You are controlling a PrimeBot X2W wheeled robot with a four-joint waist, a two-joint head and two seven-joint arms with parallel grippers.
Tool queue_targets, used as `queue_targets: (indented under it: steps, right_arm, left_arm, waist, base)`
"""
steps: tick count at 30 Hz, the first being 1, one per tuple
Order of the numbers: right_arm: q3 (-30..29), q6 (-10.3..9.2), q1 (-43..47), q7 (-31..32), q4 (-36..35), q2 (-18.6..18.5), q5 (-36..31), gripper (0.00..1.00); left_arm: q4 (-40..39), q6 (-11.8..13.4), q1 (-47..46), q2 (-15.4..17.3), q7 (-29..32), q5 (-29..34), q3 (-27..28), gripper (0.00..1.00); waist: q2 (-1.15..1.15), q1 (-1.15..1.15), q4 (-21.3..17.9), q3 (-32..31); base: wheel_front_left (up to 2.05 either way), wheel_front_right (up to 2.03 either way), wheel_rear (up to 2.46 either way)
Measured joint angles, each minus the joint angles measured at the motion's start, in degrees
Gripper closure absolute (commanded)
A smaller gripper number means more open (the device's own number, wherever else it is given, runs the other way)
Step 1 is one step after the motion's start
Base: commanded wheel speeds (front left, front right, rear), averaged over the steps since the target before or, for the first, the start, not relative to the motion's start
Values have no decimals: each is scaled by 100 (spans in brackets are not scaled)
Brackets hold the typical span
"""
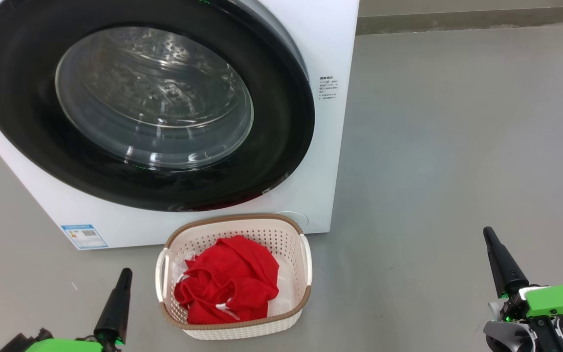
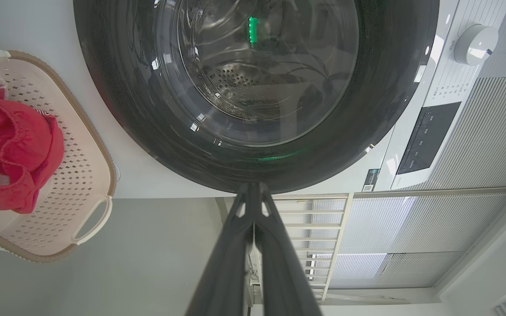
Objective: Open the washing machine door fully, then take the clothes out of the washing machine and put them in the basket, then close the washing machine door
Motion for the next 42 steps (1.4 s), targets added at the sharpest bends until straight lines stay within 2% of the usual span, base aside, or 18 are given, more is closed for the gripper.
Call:
queue_targets:
  steps: [42]
  right_arm:
    - [-32,0,-3,42,2,18,-19,100]
  left_arm:
    - [0,0,0,0,0,0,1,100]
  waist:
    - [0,0,0,0]
  base:
    - [0,0,0]
